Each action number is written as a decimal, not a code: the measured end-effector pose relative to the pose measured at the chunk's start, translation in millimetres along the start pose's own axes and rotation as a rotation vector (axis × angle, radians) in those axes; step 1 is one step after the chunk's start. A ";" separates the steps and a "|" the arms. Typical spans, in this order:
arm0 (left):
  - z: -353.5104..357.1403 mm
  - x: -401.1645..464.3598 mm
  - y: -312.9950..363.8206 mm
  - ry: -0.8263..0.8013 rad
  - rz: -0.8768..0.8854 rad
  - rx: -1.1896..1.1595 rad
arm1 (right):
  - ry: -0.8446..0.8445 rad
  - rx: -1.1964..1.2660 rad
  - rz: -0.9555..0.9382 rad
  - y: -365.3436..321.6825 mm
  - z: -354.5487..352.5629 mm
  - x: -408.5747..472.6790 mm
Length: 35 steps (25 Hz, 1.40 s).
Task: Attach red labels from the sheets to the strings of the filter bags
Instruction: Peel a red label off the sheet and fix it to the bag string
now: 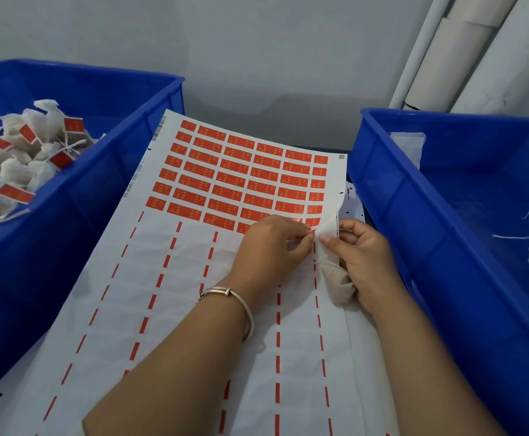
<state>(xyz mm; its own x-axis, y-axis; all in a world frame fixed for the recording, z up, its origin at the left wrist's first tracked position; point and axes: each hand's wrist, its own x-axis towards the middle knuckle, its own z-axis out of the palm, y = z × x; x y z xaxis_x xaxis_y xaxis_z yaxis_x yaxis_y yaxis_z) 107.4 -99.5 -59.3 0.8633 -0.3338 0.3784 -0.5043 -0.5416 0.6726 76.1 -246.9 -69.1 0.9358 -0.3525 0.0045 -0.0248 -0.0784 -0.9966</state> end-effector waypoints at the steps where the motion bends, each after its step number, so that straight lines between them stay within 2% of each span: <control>1: -0.7 -0.4 -0.1 -0.002 0.008 -0.002 | 0.003 -0.005 0.001 0.2 0.0 0.3; 15: -4.8 -1.2 4.9 -0.002 0.128 0.077 | -0.009 -0.020 -0.022 2.5 -0.7 -0.6; 22: -0.7 -2.0 2.3 0.061 0.113 0.049 | -0.012 -0.004 -0.025 2.9 -0.9 -1.6; 30: 5.6 0.3 0.3 0.134 -0.130 -0.106 | -0.020 0.048 -0.024 2.1 0.4 -1.7; 35: 3.9 8.0 -5.1 0.227 -0.462 -0.249 | -0.002 0.042 0.004 2.7 -1.4 -0.2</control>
<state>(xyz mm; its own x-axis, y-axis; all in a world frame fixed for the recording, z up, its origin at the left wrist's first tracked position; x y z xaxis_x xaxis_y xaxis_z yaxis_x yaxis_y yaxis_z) 116.8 -102.4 -62.2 0.9895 0.0839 0.1179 -0.0771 -0.3843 0.9200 75.3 -248.4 -71.6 0.9364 -0.3508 0.0008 -0.0134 -0.0382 -0.9992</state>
